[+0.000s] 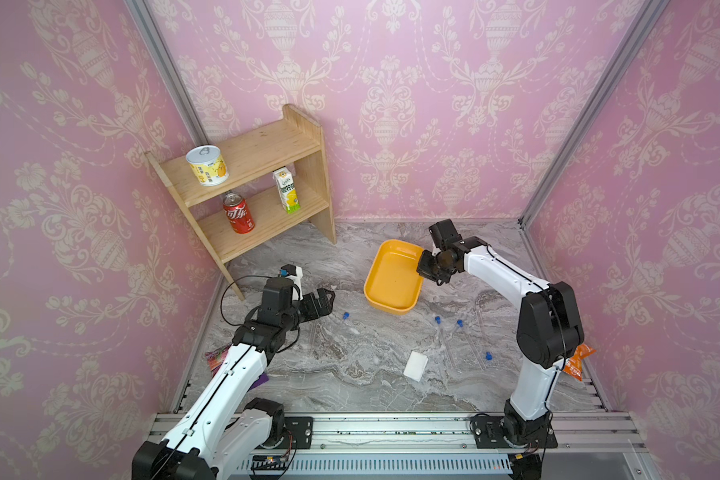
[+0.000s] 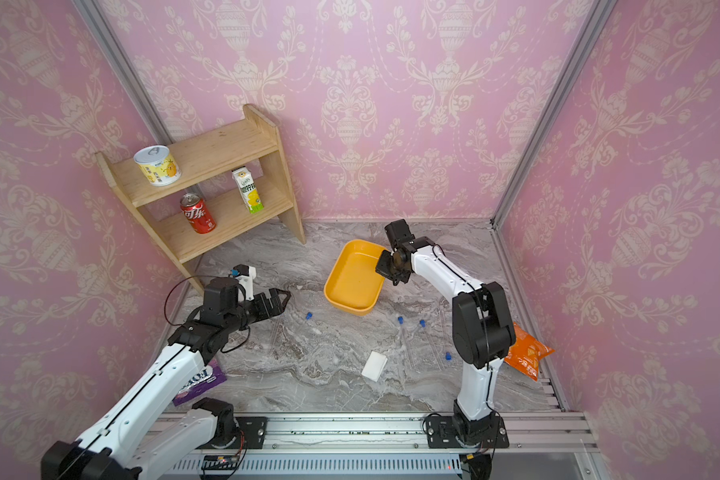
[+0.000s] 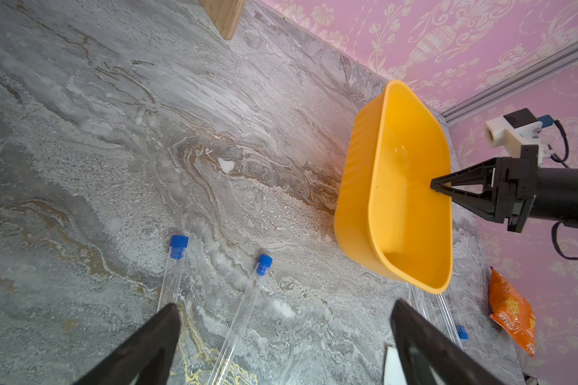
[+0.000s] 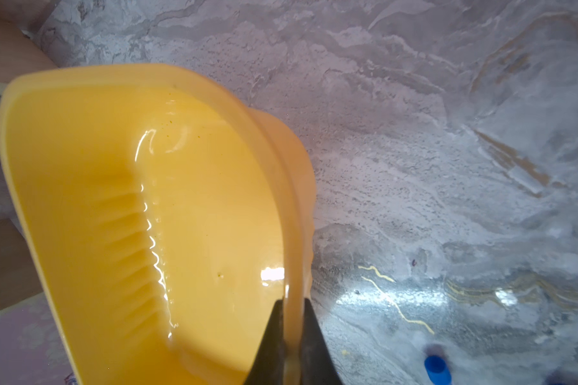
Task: Wipe the exteriors of test tubes
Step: Place the storage box at the center of the board.
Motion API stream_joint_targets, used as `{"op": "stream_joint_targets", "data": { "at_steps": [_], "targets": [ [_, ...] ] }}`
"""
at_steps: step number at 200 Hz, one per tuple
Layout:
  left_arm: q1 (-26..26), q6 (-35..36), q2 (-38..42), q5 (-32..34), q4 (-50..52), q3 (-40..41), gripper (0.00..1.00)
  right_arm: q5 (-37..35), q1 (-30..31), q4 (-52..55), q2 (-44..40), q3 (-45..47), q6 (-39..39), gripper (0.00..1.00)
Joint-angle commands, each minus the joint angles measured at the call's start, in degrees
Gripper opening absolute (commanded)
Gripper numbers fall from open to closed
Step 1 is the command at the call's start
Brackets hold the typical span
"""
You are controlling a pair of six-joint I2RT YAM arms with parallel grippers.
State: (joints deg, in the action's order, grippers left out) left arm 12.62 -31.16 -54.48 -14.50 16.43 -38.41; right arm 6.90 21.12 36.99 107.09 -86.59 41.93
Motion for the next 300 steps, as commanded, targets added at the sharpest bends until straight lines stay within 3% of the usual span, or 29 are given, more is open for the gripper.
{"op": "stream_joint_targets", "data": {
  "at_steps": [1, 86, 213, 234, 276, 294, 300],
  "targets": [
    [0.4, 0.2, -0.4, 0.6, 0.5, -0.1, 0.99, -2.5, 2.6, 2.0, -2.0, 2.0, -3.2, 0.08],
    [0.4, -2.6, -1.3, 0.3, 2.8, -1.2, 0.99, -1.6, 6.6, -4.2, -5.4, 13.5, -1.6, 0.08],
    [1.4, -1.8, -0.9, 1.9, 4.5, -0.7, 0.99, -0.5, 8.7, -10.2, -8.3, 22.2, 3.4, 0.12],
    [1.6, -1.9, -1.3, 1.7, 4.3, -0.5, 0.99, -0.7, 8.8, -9.8, -8.6, 22.1, 3.5, 0.29],
    [2.0, -2.2, -1.9, 1.7, 3.3, -0.1, 0.99, -1.9, 8.8, -7.1, -11.2, 21.0, 2.5, 0.81],
    [2.3, -2.1, -2.2, 1.9, 3.4, -0.2, 0.99, -3.9, 8.8, -3.8, -13.9, 20.1, 1.0, 0.99],
    [2.3, -2.0, -2.2, 2.1, 3.6, -0.2, 0.99, -4.4, 8.8, -2.7, -15.0, 19.9, 0.0, 1.0]
  ]
}}
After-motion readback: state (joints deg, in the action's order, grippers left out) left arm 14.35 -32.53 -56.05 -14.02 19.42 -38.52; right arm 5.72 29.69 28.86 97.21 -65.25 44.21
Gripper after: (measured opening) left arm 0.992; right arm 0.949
